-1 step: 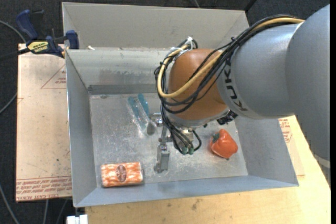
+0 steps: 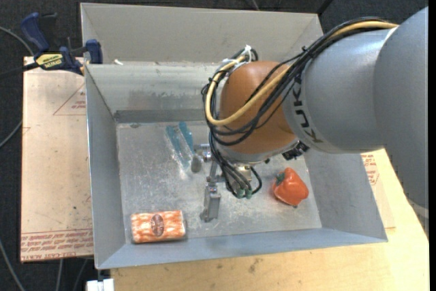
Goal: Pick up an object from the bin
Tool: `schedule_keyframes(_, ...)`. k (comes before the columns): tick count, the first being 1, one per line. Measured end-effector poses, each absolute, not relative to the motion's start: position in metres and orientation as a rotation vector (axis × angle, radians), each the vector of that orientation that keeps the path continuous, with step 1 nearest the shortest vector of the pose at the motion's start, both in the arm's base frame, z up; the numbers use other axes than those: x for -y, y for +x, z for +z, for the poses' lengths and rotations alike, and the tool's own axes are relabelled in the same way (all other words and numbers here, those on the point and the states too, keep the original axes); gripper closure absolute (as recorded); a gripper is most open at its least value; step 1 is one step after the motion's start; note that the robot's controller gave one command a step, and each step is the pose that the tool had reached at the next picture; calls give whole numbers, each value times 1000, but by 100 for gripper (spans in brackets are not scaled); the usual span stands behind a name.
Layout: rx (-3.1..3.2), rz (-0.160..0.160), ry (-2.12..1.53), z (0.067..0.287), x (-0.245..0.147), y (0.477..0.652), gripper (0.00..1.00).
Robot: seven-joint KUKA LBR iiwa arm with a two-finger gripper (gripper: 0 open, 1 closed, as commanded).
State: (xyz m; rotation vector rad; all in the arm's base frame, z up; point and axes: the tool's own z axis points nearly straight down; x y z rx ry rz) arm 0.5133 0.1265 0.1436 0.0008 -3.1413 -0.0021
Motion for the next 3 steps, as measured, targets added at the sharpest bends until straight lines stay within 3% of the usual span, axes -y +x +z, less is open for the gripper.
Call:
schedule_keyframes(2,3124,-6,314,97,-181,514,0)
schedule_keyframes(3,3138,-1,-143,89,-199,507,0)
